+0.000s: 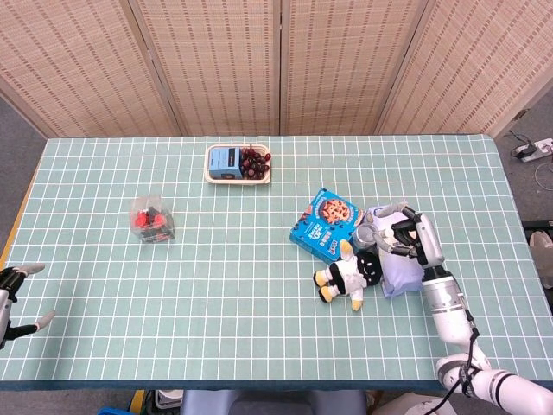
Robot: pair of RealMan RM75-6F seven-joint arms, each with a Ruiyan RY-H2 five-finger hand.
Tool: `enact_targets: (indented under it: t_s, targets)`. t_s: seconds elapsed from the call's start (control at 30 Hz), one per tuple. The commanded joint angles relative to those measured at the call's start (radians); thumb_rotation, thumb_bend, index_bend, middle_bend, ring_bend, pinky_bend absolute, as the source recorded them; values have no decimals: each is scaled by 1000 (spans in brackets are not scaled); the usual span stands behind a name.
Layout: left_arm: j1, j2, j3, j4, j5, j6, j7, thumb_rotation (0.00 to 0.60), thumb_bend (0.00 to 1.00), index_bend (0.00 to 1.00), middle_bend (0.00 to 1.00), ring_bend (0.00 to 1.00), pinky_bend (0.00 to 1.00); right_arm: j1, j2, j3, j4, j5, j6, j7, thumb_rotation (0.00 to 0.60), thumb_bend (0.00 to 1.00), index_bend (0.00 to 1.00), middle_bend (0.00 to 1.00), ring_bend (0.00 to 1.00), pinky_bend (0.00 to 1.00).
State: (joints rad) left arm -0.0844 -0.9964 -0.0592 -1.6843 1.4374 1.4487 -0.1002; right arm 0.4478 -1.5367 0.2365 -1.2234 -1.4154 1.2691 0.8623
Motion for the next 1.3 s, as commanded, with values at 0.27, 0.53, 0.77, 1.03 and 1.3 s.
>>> enact_targets:
  t_s: [0.27, 0.53, 0.77, 1.03, 1.3]
  targets:
    - [0, 0, 1, -2, 3, 2, 4, 600, 169, 285, 266, 200, 473, -69, 112, -36, -134, -100, 157, -121, 600, 139, 410, 1000, 1000, 1000]
    - [0, -1, 4, -5, 8, 3, 12, 600, 169, 285, 266, 200, 473, -162, 252, -65, -318, -102, 247, -393, 600, 137, 407, 1000, 1000, 1000]
    - [6, 2, 6, -15, 20, 20, 26, 600, 169, 286, 267, 200, 473, -244, 283, -65, -412, -39, 341, -757, 600, 163, 407, 916, 961, 1000]
    - [14, 6, 10, -31, 33, 38, 43, 600, 169, 286, 268, 200, 473, -315, 285, -104, -447, -53, 419, -1003, 600, 169, 407, 707, 741, 906]
    - [29, -19, 8, 4, 43, 75, 39, 600, 169, 295, 292, 222, 473, -370, 243, -104, -373, -84, 511, -1033, 600, 169, 407, 543, 500, 574]
